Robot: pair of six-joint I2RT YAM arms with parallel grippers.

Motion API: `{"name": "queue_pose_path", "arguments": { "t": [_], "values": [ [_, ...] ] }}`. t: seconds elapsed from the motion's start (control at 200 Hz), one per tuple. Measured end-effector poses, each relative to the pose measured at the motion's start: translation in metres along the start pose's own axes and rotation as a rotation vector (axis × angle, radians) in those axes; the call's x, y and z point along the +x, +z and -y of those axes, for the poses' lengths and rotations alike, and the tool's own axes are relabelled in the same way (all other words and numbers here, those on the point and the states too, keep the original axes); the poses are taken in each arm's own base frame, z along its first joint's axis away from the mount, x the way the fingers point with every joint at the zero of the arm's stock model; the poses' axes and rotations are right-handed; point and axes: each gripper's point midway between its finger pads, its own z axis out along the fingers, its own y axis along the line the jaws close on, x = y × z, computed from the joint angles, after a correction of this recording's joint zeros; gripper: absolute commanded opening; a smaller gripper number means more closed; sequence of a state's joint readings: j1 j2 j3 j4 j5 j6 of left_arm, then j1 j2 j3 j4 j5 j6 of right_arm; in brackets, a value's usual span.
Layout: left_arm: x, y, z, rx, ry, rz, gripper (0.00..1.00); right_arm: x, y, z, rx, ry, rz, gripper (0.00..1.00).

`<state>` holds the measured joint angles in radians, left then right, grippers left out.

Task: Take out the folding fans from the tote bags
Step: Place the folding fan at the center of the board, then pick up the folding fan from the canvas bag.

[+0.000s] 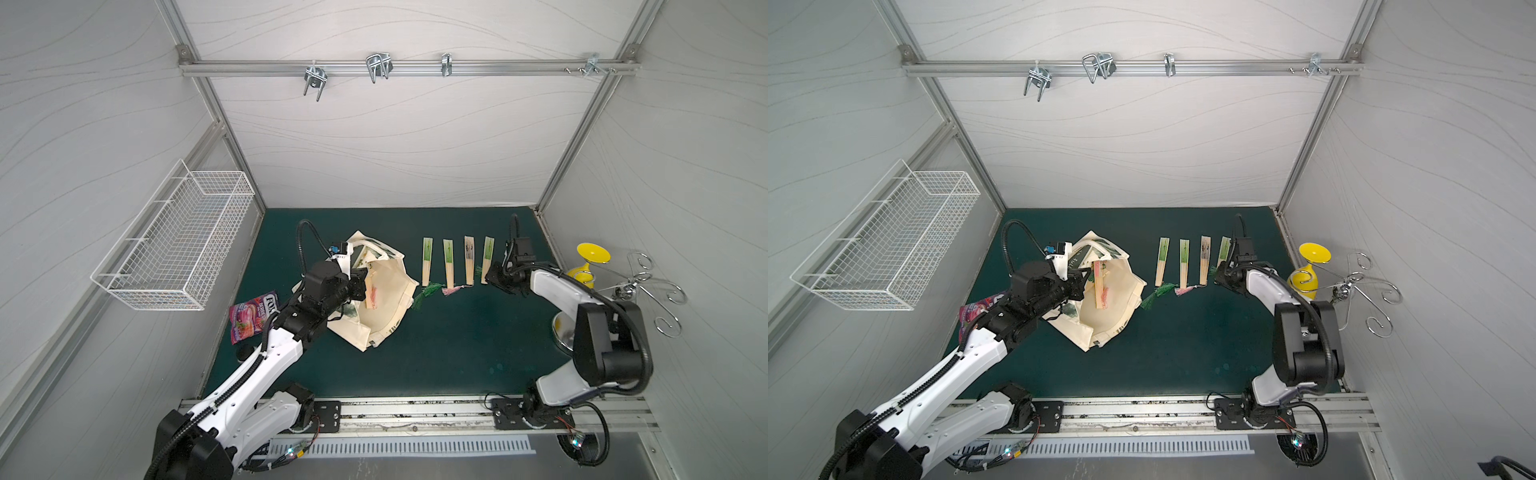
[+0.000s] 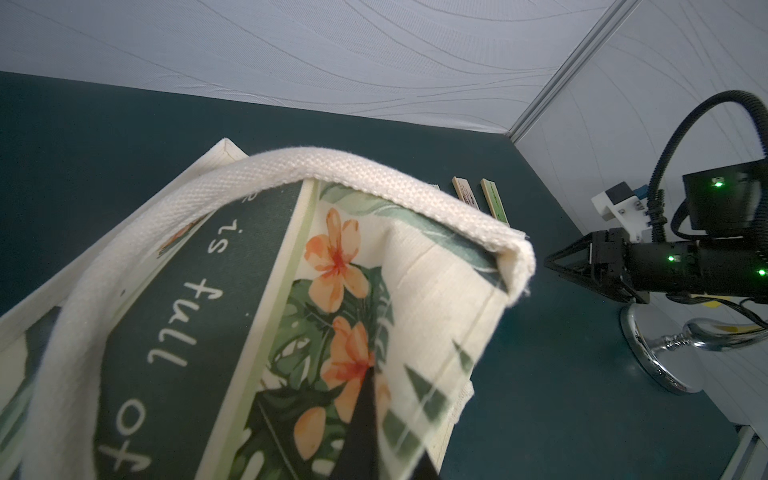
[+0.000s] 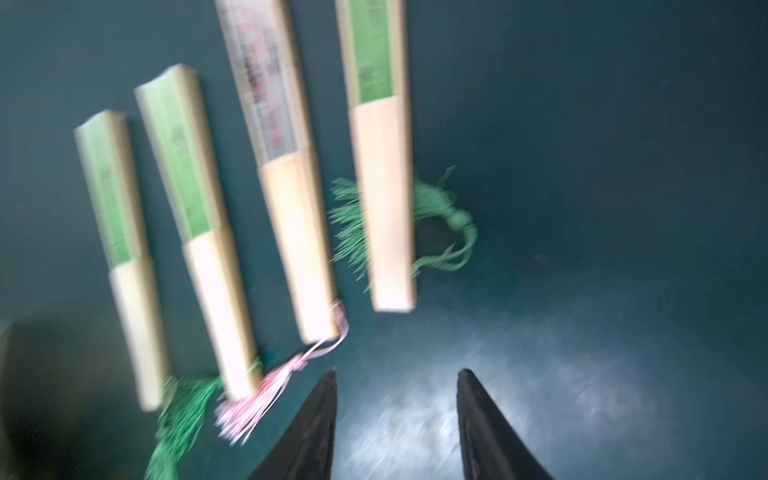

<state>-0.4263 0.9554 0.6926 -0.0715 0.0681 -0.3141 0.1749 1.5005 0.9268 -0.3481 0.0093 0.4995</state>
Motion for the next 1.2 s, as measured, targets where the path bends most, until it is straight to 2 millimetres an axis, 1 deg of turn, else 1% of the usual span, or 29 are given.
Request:
{"name": "queue_pose_path", "arguments": {
  "t": [0.08, 0.195, 0.265, 0.37, 0.495, 0.67, 0.78, 0.876, 0.946, 1.041, 1.196],
  "values": [
    [-0.001, 0.0, 0.0, 0.001, 0.007, 0.002, 0.0, 0.01, -0.016, -0.024, -0.048, -0.063, 0.01, 0.51],
    [-0.001, 0.0, 0.0, 0.002, 0.021, 0.005, 0.0, 0.03, -0.038, -0.063, -0.128, -0.164, 0.014, 0.52],
    [-0.001, 0.001, 0.0, 0.005, 0.027, 0.01, 0.0, 0.046, -0.052, -0.087, -0.181, -0.234, 0.011, 0.52],
    [0.0, 0.001, 0.001, 0.011, 0.031, 0.017, 0.0, 0.07, -0.072, -0.118, -0.255, -0.329, 0.005, 0.53],
    [0.0, 0.001, 0.002, 0.019, 0.033, 0.024, 0.0, 0.101, -0.1, -0.156, -0.365, -0.443, 0.005, 0.53],
    [0.0, 0.001, 0.004, 0.036, 0.033, 0.033, 0.0, 0.143, -0.136, -0.197, -0.496, -0.587, 0.012, 0.53],
    [-0.001, 0.001, 0.005, 0.044, 0.032, 0.035, 0.0, 0.167, -0.148, -0.213, -0.538, -0.683, 0.022, 0.53],
    [-0.001, 0.001, 0.007, 0.052, 0.027, 0.037, 0.0, 0.186, -0.152, -0.223, -0.553, -0.758, 0.016, 0.52],
    [0.0, 0.002, 0.007, 0.057, 0.023, 0.038, 0.0, 0.196, -0.148, -0.232, -0.553, -0.796, 0.005, 0.52],
    [0.0, 0.002, 0.008, 0.063, 0.016, 0.039, 0.0, 0.207, -0.133, -0.239, -0.538, -0.824, -0.017, 0.52],
    [-0.001, 0.002, 0.009, 0.072, 0.0, 0.042, 0.0, 0.22, -0.101, -0.248, -0.491, -0.845, -0.058, 0.52]
  ]
}}
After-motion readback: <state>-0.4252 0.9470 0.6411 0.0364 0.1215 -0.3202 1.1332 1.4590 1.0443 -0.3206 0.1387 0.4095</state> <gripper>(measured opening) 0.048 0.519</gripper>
